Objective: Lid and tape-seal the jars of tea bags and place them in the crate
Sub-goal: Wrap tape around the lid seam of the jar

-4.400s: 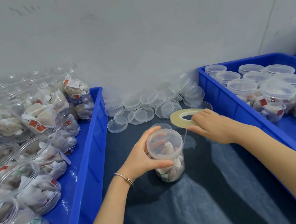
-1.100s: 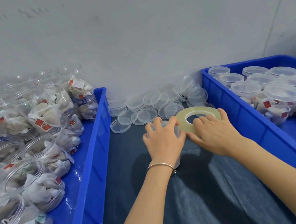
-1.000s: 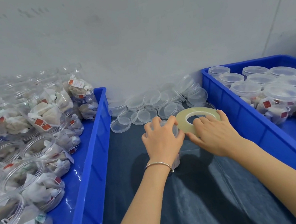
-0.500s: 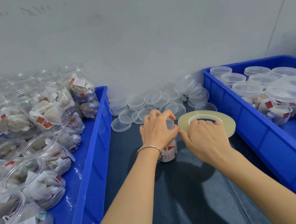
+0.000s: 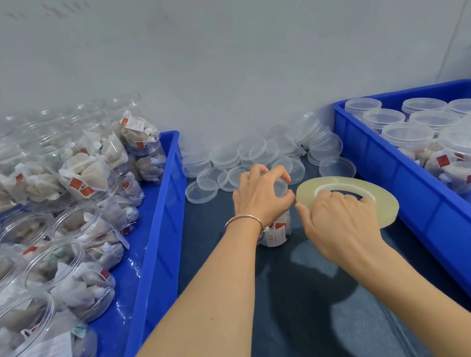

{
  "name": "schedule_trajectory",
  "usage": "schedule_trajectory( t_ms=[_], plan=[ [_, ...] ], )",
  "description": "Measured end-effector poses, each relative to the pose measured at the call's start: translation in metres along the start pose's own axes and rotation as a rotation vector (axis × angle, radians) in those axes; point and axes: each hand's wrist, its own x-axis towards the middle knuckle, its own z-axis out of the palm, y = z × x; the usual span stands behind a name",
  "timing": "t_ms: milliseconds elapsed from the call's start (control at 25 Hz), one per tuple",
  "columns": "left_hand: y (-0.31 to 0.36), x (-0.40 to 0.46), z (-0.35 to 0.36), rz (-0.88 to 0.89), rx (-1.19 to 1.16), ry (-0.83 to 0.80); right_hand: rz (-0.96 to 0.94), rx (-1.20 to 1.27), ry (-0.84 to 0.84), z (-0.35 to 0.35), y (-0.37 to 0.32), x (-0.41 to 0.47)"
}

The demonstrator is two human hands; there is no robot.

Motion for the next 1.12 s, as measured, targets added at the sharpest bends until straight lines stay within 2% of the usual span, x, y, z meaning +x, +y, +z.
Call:
schedule_trajectory(
  t_ms=[40, 120, 160, 200, 280, 320, 400, 600, 720, 800, 880, 960, 1040, 1120],
  plan=[
    [0.001, 0.004, -0.002, -0.076, -0.033, 0.016, -0.04, 0.031, 0.045, -0.009, -0.007, -0.008],
    [0.002, 0.018, -0.014, -0.287, -0.103, 0.021, -0.177, 0.133, 0.27, -0.019, -0.027, -0.029],
    [0.003, 0.024, -0.014, -0.307, -0.062, -0.023, -0.229, 0.171, 0.397, -0.017, -0.03, -0.035],
    [0.005, 0.023, -0.013, -0.284, -0.001, -0.041, -0.246, 0.192, 0.417, -0.016, -0.029, -0.034],
    [0.004, 0.014, -0.007, -0.196, 0.047, 0.024, -0.17, 0.192, 0.251, -0.009, -0.017, -0.015],
    [0.004, 0.011, -0.006, -0.176, 0.015, 0.069, -0.097, 0.127, 0.13, -0.002, -0.008, -0.004],
    [0.001, 0.008, -0.002, -0.164, -0.005, 0.138, -0.025, -0.034, -0.002, 0.025, 0.008, 0.012],
    [-0.006, -0.001, 0.006, -0.122, 0.075, 0.185, -0.096, -0.007, -0.3, 0.083, 0.011, 0.034],
    [-0.012, -0.013, 0.005, -0.094, 0.112, 0.19, -0.179, 0.015, -0.324, 0.097, 0.014, 0.037],
    [-0.006, -0.021, 0.004, -0.088, 0.007, 0.228, -0.284, 0.31, -0.268, 0.092, 0.015, 0.038],
    [0.016, -0.03, 0.005, -0.048, -0.096, 0.301, -0.413, 0.79, -0.187, 0.069, 0.016, 0.036],
    [0.052, -0.028, 0.002, 0.086, -0.288, 0.387, -0.378, 1.049, 0.071, 0.043, 0.031, 0.038],
    [0.093, -0.019, -0.003, 0.357, -0.377, 0.416, -0.269, 1.007, 0.306, 0.015, 0.061, 0.039],
    [0.134, -0.011, -0.002, 0.566, -0.392, 0.31, -0.147, 0.87, 0.493, -0.008, 0.105, 0.041]
  ],
)
